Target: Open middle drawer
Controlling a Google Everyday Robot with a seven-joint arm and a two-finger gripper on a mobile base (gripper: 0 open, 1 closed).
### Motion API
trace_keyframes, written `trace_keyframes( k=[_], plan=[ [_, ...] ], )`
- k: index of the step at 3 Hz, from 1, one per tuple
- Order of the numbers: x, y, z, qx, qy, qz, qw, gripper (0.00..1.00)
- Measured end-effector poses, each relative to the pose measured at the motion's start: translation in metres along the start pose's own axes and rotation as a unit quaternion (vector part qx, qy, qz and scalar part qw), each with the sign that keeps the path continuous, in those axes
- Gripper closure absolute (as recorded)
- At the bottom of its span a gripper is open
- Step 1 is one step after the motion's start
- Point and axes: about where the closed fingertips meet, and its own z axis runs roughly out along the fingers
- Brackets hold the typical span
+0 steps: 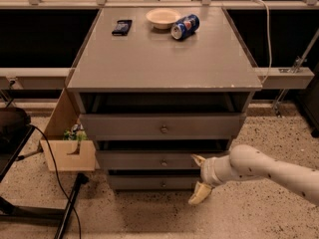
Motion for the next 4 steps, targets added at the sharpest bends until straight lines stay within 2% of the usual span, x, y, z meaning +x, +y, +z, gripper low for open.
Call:
trace_keyframes(
  k=[1, 2, 4],
  plan=[
    [-0.003, -0.027, 0.026, -0.008, 0.032, -0.045, 0.9984, 0.00],
    [0.000, -0.028, 0.026, -0.003, 0.031, -0.044, 0.9985, 0.00],
    [0.004, -0.045, 0.027, 0.015, 0.041, -0.055, 0.9975, 0.00]
  ],
)
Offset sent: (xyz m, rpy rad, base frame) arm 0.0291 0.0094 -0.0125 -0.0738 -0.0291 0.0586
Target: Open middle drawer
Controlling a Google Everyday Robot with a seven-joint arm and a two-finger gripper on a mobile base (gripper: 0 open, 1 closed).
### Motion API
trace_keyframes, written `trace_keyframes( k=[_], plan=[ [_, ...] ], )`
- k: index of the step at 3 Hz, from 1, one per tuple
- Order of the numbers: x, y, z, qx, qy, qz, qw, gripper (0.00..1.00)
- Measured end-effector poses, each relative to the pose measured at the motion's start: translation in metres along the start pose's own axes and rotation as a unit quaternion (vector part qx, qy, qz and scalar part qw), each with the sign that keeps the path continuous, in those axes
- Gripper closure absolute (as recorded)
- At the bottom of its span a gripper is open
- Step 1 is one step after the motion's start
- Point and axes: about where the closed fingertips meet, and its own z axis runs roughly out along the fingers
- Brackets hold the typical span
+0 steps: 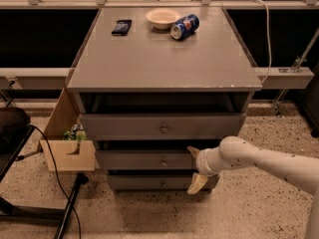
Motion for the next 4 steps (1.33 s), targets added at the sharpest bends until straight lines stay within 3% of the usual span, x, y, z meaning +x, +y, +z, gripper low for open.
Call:
trace_keyframes(
  k=[4],
  plan=[
    [0.024, -0.048, 0.043, -0.011, 0.038, 0.007, 0.9992, 0.00]
  ],
)
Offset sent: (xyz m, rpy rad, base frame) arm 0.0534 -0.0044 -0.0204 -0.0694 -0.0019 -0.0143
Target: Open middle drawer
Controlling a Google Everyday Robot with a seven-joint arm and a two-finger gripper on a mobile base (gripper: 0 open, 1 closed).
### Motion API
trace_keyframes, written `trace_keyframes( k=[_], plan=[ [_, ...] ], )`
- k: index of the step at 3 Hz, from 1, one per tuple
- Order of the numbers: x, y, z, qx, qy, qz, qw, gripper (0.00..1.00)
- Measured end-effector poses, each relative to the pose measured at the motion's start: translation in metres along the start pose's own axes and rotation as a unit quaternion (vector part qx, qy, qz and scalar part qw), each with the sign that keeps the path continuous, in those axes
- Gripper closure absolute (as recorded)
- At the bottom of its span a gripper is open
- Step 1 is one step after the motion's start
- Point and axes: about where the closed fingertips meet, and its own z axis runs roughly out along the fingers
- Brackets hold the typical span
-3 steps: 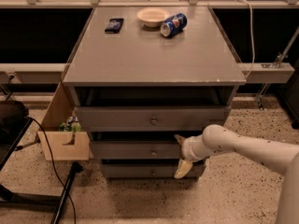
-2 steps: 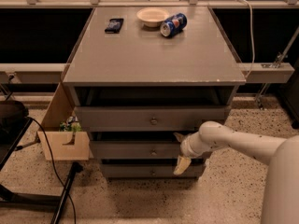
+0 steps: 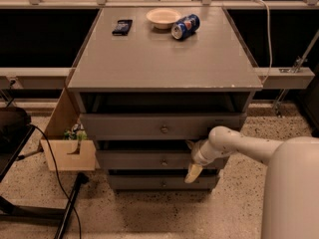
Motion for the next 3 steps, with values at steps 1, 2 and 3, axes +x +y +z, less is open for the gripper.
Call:
trace_keyframes(
  k=[1, 2, 3],
  plan=[
    [0.0066, -0.0038, 0.0096, -0.025, 0.004, 0.019, 0.9995, 0.00],
    [0.0063, -0.0023, 0.0094, -0.025, 0.004, 0.019, 0.9995, 0.00],
    [0.0083, 0.0045, 0.0045, -0.049, 0.006, 0.037, 0.9981, 0.00]
  ],
)
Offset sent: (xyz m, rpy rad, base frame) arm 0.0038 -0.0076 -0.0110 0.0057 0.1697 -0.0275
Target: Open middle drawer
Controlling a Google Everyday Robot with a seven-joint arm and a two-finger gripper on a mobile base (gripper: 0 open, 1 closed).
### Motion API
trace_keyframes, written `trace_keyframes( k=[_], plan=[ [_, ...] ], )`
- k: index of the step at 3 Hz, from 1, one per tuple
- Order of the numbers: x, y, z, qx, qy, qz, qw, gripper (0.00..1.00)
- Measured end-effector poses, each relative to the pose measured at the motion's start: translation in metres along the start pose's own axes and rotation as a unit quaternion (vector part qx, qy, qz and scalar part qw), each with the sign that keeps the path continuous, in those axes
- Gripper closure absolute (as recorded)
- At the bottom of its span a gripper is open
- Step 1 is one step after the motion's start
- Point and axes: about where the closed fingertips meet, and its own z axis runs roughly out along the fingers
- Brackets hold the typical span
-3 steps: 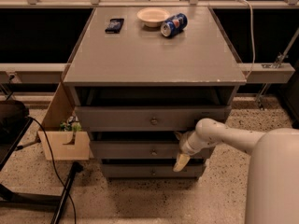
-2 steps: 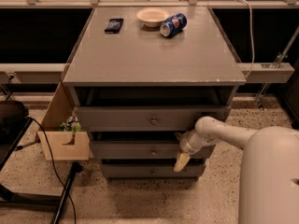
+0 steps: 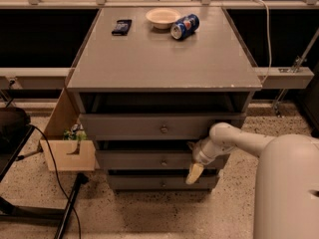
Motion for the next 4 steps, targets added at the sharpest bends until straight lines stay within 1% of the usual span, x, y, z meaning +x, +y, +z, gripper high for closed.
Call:
trace_keyframes(
  k=[1, 2, 4],
  plan=[
    [0.002, 0.016, -0.010, -0.035, 0.012, 0.023, 0.9991, 0.00],
    [0.004, 0.027, -0.019, -0.054, 0.020, 0.035, 0.9977, 0.00],
    [0.010, 0.040, -0.029, -0.071, 0.026, 0.048, 0.9960, 0.00]
  ],
)
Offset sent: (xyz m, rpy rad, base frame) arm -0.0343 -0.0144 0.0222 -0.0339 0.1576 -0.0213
